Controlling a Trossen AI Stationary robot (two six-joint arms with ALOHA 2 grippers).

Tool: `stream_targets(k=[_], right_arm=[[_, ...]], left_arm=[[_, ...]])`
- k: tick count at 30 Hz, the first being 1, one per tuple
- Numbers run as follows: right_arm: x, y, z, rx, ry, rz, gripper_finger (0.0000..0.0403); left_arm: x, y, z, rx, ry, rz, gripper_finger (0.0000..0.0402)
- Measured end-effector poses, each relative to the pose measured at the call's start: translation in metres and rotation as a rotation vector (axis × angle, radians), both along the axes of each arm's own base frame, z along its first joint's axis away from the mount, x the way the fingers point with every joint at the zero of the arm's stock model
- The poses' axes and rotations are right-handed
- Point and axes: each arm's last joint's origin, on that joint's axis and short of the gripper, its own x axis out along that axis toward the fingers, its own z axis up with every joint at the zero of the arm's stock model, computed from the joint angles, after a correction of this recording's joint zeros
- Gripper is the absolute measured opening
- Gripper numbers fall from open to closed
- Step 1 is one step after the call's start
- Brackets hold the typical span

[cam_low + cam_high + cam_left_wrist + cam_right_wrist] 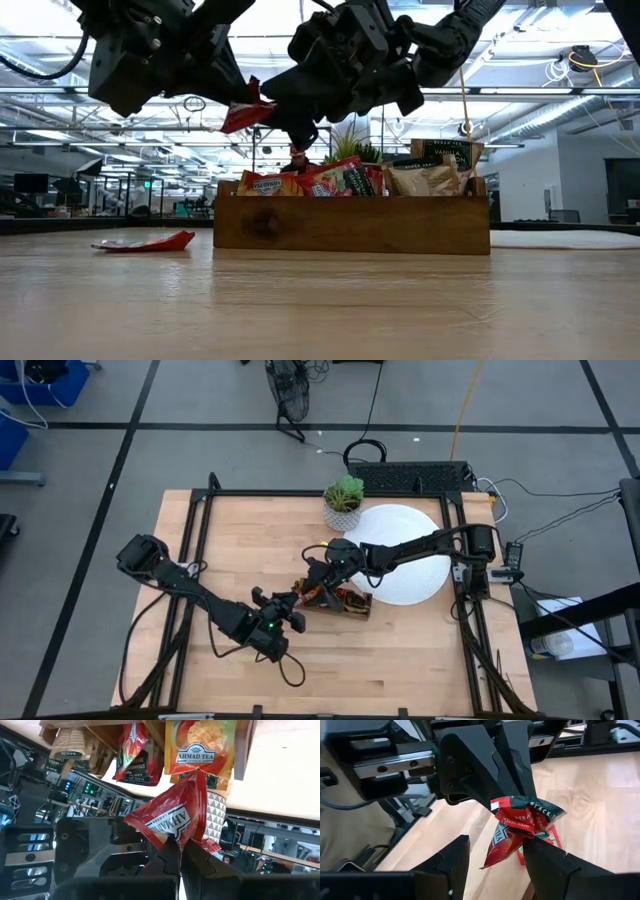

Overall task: Pick & Place Tea
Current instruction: Put the red tea bag into the middle section of the wooden organizer

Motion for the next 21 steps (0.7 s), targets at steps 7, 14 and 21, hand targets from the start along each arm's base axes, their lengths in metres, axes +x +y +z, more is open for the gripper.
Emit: stream_targets(k=[7,14,21], right_arm=[[0.000,0.000,-0.001,-0.056,-0.023,-0.021,0.0070],[0.000,0.014,-0.003,-0.214,-0.074,-0.001,0.0006],[-0.010,0.024,0.007,-0.415,0.011,-0.152,0.0003]], left_arm=[[0.008,-0.004,0.009,-0.037,-0.065,-0.004,0.0003],[0.008,-0.008,0.011,-0.106,-0.121,0.012,0.0003],[-0.004,-0.025,0.014,-0.375,-0.606,0.252,0.0032]])
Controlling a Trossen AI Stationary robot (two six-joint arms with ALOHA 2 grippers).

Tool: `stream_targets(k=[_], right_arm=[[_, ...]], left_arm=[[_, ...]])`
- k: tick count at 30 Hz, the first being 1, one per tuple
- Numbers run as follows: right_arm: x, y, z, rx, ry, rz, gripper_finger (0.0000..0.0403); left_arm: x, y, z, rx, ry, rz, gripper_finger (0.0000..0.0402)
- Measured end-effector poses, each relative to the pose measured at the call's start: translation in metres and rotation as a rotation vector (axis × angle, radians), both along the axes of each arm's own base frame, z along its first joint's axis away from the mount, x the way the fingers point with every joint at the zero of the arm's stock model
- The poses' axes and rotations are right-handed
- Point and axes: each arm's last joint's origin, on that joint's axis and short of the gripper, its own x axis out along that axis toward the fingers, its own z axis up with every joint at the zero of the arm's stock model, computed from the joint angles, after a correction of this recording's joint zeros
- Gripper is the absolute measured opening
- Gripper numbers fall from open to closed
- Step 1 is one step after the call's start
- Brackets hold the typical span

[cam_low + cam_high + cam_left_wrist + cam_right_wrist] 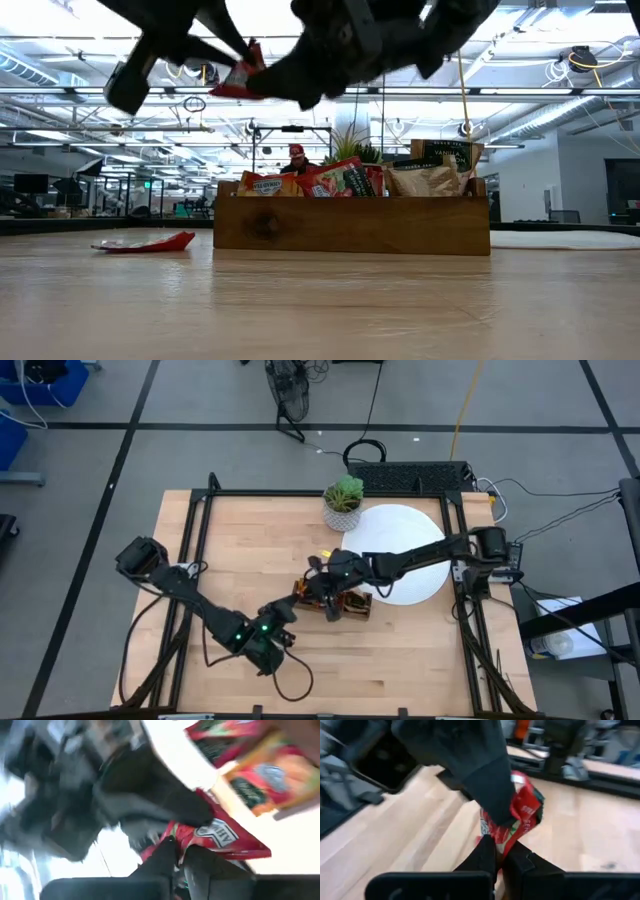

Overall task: Pick & Place Tea
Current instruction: Put the red tea bag into the middle section of the wooden organizer

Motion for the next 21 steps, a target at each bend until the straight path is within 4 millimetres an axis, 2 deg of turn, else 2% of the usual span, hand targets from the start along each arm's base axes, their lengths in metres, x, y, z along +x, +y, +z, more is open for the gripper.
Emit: stream_targets(k=[4,7,10,12,15,18,21], right_arm=[[-0.017,0.005,0.004,-0.052,0.021,-0.077,0.0001],[-0.036,0.010,-0.009,-0.088,0.104,-0.158,0.0001],[-0.054,0.016,-0.002,-0.058,0.060,-0.255,0.0001],[-0.065,0.022,-0.011,-0.026,0.050,-0.308,0.0001],[-0.079,0.029,-0.031,-0.025,0.076,-0.344,0.0001],[-0.078,0.040,-0.020,0.003,-0.009,-0.380,0.0000],[-0.082,0.052,-0.025,-0.036,0.016,-0.374,0.0000]], left_arm=[[-0.008,-0.007,0.005,-0.056,-0.242,0.104,0.0054],[-0.013,-0.009,0.011,-0.125,-0.402,0.148,0.0064],[-0.016,-0.007,0.016,-0.204,-0.518,0.180,0.0068],[-0.021,-0.004,0.022,-0.281,-0.581,0.191,0.0068],[-0.023,0.009,0.033,-0.423,-0.654,0.227,0.0069],[-0.024,0.026,0.044,-0.535,-0.734,0.289,0.0069],[-0.031,0.045,0.054,-0.631,-0.789,0.353,0.0069]])
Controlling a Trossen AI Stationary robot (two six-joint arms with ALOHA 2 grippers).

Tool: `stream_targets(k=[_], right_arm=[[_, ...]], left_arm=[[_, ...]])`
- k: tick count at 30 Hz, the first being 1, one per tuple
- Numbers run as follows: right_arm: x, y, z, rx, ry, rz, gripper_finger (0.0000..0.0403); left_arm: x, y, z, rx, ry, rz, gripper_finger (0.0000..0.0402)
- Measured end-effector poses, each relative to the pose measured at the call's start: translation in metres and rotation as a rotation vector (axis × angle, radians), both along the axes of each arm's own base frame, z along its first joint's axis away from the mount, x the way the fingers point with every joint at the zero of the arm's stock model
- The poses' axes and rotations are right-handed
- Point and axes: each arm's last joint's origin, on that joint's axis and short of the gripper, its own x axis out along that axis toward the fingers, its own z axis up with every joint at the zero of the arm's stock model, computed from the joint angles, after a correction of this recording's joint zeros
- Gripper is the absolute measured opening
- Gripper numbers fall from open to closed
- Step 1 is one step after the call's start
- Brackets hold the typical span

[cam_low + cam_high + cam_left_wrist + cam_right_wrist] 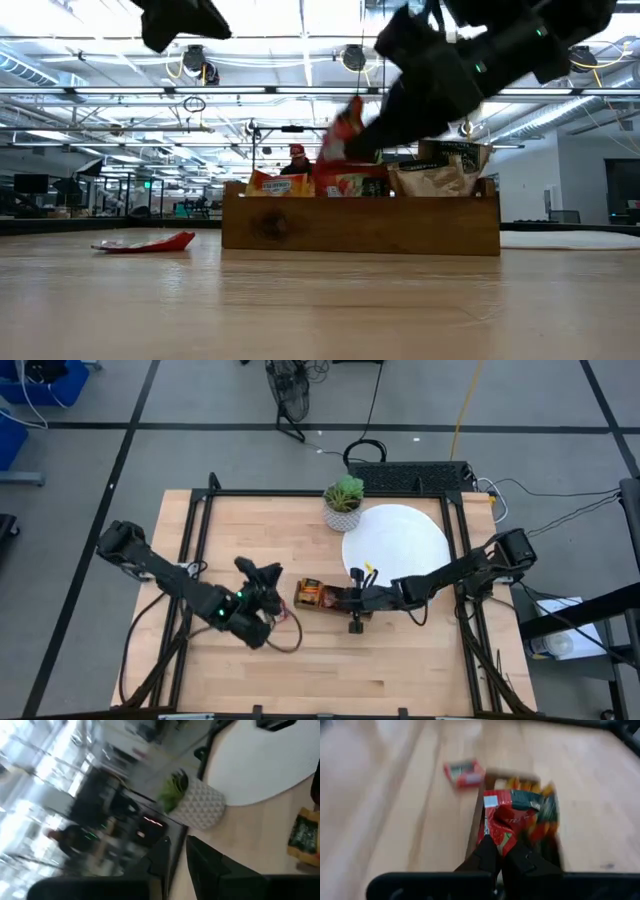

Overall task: Pick & Place Tea
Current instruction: Put the red tea bag into the middle section of the wooden organizer

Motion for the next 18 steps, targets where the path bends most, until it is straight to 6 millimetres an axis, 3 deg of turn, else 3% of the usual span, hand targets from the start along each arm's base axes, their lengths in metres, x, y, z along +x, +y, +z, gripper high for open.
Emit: stream_targets(k=[8,18], right_arm=[[0.000,0.005,0.003,-0.014,-0.021,0.012,0.0000],[0.007,0.031,0.031,-0.007,0.174,0.048,0.0000]], left_arm=[[-0.006,0.041,0.001,-0.184,-0.028,0.146,0.0069],[-0.009,0.062,-0.002,-0.232,-0.095,0.281,0.0069]])
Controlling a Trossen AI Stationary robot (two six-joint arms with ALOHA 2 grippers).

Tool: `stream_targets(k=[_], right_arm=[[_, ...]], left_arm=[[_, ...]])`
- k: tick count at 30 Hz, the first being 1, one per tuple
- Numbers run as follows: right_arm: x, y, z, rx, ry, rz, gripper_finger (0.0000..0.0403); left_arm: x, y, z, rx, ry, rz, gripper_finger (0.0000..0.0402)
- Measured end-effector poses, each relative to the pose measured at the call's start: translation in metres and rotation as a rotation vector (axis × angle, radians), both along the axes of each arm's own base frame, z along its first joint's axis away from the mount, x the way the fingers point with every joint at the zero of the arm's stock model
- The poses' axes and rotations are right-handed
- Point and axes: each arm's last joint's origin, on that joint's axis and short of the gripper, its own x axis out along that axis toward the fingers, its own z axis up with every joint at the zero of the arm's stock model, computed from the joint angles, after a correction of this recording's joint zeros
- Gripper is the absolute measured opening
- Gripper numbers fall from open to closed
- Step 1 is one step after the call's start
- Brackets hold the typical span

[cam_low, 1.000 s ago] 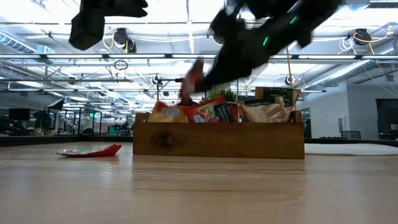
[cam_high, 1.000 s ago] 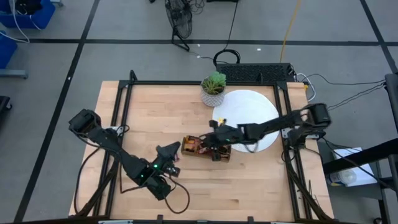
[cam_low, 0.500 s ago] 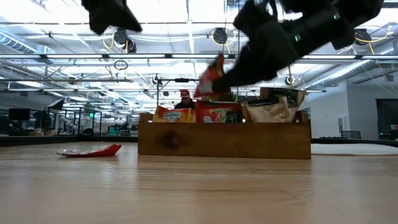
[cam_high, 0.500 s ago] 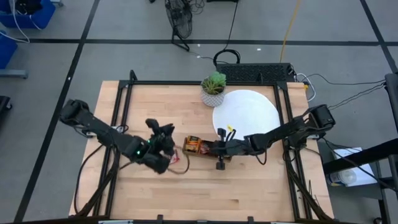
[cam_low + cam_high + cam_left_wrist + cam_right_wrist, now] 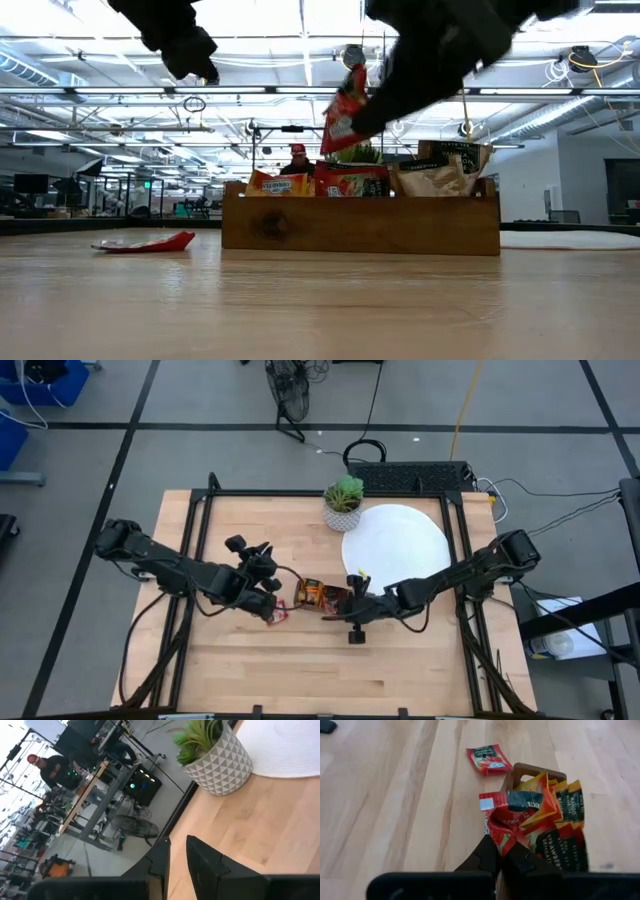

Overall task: Pick & Place Tea
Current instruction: Put the red tea bag into the middle section of the wooden organizer

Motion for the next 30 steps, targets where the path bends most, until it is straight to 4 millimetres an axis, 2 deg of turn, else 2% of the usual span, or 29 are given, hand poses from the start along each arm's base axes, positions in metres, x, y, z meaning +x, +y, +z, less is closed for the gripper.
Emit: stream_targets(k=[5,8,14,17,24,30], right_arm=[[0.014,0.003,0.023,-0.020,0.144,-0.013,0.0000],[0.022,-0.003,0.016,-0.008,0.253,-0.011,0.0000],[0.033,-0.014,-0.008,-0.011,0.336,-0.016,0.0000],[0.033,-0.019,-0.012,-0.054,0.355,-0.060,0.0000],[0.032,-0.022,-0.015,-0.102,0.350,-0.129,0.0003],[0.032,-0.022,-0.015,-0.080,0.345,-0.152,0.0045]], left_arm=[[-0.002,0.003,0.008,-0.003,-0.033,-0.002,0.0069],[-0.007,0.004,0.015,-0.054,-0.051,-0.017,0.0069],[-0.013,0.002,0.030,-0.243,-0.064,-0.146,0.0069],[-0.015,0.001,0.036,-0.249,-0.092,-0.170,0.0069],[-0.015,0.003,0.035,-0.248,-0.081,-0.159,0.0069],[-0.015,0.003,0.034,-0.249,-0.081,-0.158,0.0069]])
